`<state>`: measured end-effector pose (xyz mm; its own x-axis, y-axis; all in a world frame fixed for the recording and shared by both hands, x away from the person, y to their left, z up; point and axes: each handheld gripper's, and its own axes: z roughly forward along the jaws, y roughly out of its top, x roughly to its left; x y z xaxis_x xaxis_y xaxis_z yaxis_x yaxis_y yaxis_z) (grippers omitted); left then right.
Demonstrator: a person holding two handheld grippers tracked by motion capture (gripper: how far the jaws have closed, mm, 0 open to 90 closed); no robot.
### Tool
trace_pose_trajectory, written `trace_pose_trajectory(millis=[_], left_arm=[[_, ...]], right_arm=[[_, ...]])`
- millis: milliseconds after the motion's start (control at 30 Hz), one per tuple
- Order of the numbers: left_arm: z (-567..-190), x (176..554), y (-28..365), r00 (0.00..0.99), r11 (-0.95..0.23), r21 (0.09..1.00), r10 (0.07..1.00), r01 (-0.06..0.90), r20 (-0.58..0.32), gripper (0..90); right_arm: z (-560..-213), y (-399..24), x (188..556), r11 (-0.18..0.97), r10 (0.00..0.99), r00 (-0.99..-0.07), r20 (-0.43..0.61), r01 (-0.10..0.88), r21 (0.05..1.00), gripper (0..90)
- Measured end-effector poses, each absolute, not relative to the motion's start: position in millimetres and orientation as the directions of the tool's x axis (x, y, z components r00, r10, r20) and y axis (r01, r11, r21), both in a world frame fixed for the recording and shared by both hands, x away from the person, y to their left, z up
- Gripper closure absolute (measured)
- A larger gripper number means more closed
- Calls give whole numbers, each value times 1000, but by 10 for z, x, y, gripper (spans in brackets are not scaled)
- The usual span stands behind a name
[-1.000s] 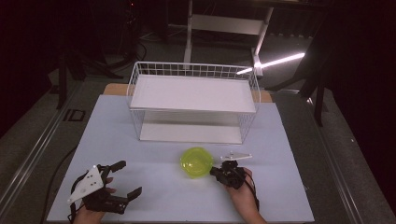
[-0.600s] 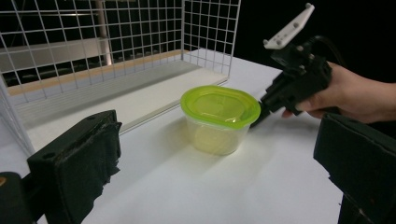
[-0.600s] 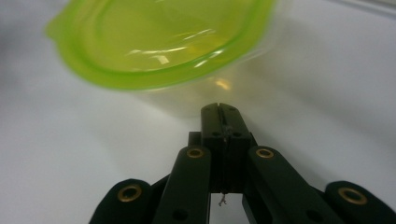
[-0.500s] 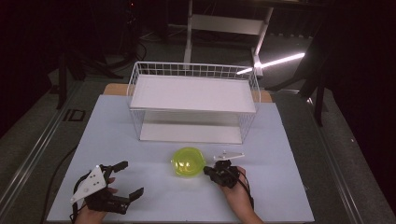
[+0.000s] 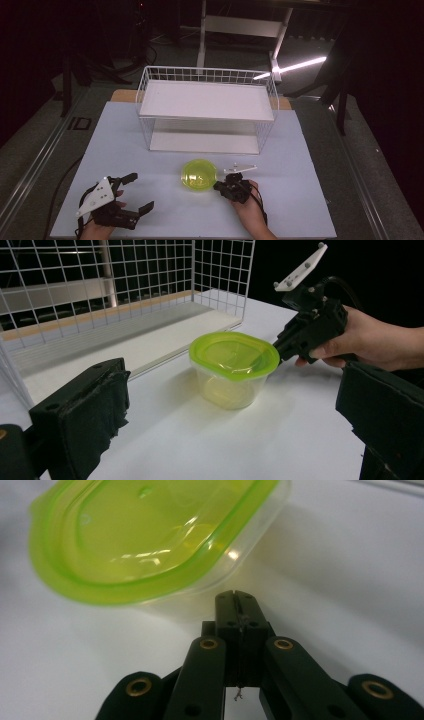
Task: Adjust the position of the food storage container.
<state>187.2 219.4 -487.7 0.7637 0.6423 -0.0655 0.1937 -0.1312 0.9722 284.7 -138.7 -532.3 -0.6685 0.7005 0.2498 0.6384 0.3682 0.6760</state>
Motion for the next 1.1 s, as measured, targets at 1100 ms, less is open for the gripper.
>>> trace_pose_trajectory(millis=[1100], left_arm=[[-4899, 1889, 2169, 771, -138, 968, 632, 210, -77, 16]], right_arm=[[-5191, -1278, 2941, 373, 682, -701, 207, 577, 726, 553]])
